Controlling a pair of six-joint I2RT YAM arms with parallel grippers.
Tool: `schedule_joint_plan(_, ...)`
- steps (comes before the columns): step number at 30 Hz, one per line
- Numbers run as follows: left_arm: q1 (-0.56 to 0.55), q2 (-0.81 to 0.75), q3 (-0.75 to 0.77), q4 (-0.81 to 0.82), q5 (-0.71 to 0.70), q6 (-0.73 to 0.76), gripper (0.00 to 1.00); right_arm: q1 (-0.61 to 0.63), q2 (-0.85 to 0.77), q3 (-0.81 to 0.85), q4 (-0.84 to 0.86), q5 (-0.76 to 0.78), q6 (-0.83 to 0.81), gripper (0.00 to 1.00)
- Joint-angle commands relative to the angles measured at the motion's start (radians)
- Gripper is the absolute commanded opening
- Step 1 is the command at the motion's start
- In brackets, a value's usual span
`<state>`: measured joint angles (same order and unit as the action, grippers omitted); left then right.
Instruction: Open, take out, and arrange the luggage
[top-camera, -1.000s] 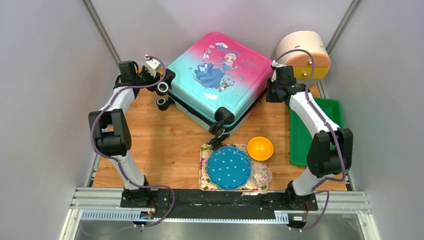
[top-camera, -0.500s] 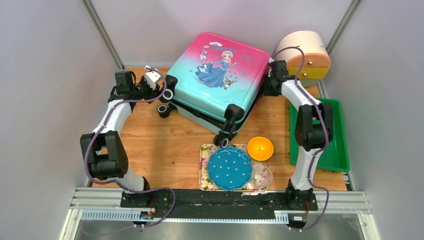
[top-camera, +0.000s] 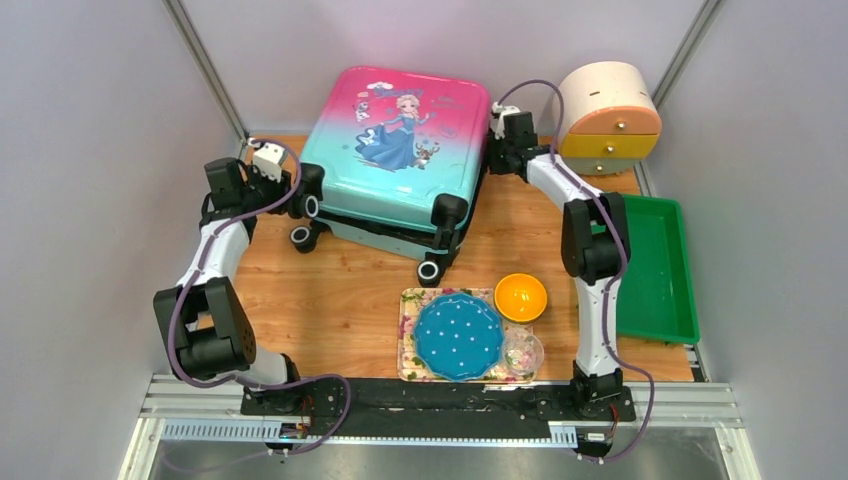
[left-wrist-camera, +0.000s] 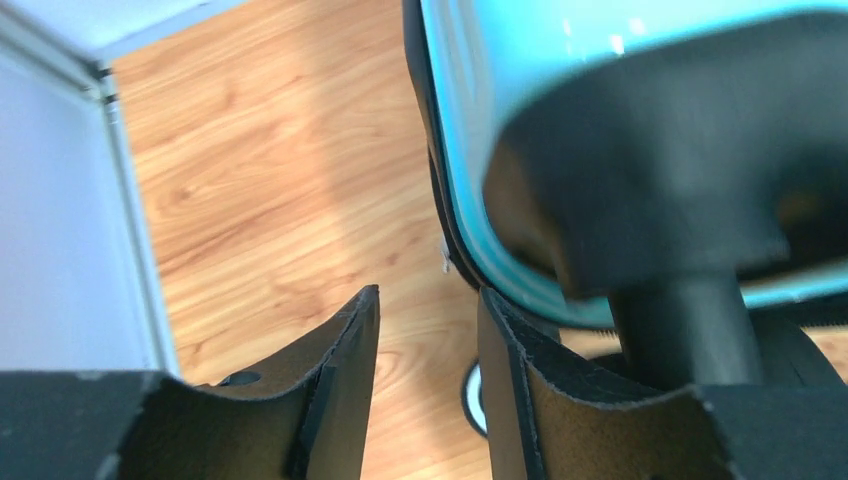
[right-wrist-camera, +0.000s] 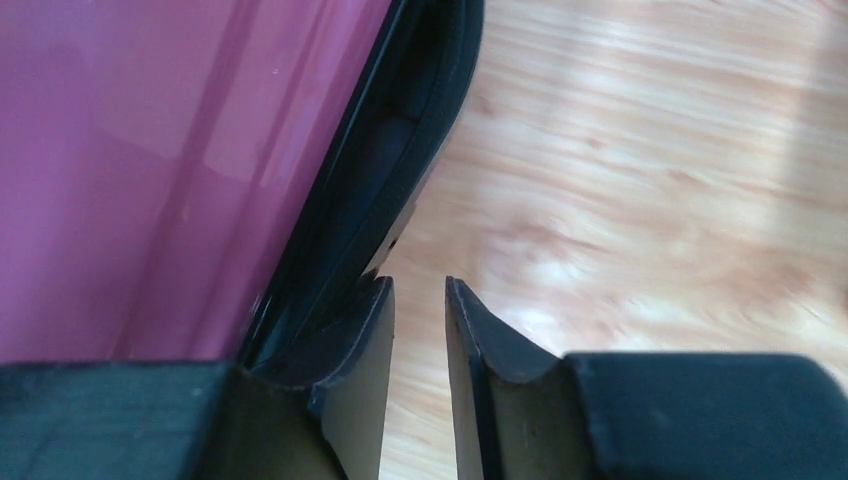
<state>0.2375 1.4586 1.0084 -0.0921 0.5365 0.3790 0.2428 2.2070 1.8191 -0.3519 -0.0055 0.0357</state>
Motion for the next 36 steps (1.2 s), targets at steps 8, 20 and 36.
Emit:
schedule_joint_plan(8, -0.003, 0.132, 0.194, -0.142, 0.05, 0.089, 0.41, 0.012, -0.159, 0.049, -0.019, -0.3, -0.014, 0.48)
schedule_joint_plan(20, -0.303, -0.046, -0.073, -0.11, -0.016, -0.049, 0.38, -0.03, -0.447, 0.011, -0.648, -0.367, -0.085, 0.81)
schedule_joint_plan(36, -0.094, -0.211, -0.162, -0.005, 0.195, -0.281, 0.7, -0.008, -0.419, -0.04, -0.778, -0.117, -0.349, 0.86)
